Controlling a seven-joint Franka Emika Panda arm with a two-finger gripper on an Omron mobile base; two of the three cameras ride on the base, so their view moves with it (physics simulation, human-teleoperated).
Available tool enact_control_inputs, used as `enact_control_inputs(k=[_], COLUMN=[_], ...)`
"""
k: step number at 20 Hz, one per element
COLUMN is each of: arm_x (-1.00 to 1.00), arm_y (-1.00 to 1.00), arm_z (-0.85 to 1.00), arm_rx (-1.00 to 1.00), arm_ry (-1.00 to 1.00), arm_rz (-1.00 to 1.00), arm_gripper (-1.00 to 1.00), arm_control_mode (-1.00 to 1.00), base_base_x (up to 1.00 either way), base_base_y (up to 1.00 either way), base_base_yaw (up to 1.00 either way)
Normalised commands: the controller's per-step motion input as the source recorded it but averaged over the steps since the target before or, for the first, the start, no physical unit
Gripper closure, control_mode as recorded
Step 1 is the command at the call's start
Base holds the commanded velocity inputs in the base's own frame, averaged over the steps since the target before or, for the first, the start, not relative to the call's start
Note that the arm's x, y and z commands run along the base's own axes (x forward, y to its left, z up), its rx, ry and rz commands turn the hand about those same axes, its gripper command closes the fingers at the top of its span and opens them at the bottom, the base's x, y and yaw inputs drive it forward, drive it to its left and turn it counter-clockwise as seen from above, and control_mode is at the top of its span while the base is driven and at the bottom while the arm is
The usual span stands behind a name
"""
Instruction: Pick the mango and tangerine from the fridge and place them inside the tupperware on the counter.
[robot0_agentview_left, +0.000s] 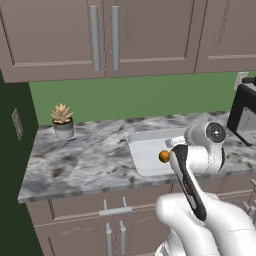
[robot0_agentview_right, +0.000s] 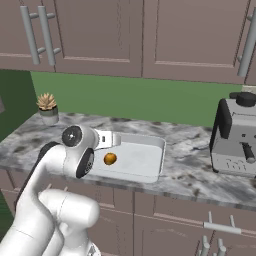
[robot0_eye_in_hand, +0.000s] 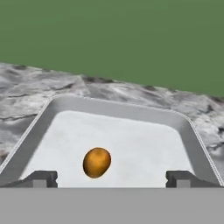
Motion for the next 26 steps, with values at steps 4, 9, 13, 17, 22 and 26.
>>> enact_control_inputs(k=[4, 9, 13, 17, 22, 26], arm_x=[-0.98, -0.92, -0.49, -0.45, -0.53, -0.35], arm_y=[-0.09, -0.07, 0.18, 0.28, 0.14, 0.00], arm_z=[1.00, 0.92, 0.41, 0.28, 0.01, -0.06], arm_rx=[0.32, 0.19, -0.09, -0.20, -0.14, -0.03], arm_ry=[0.00, 0.06, 0.32, 0.32, 0.01, 0.01], arm_rz=[0.00, 0.00, 0.00, 0.00, 0.07, 0.05], arm_gripper=[-1.00, -1.00, -1.00, -1.00, -1.00, -1.00], arm_control_mode=[-1.00, -1.00, -1.00, -1.00, -1.00, 1.00], base_base_x=[0.00, 0.00, 0.00, 0.00, 0.00, -0.42], base_base_y=[0.00, 0.00, 0.00, 0.00, 0.00, -0.02], base_base_yaw=[0.00, 0.00, 0.00, 0.00, 0.00, 0.05])
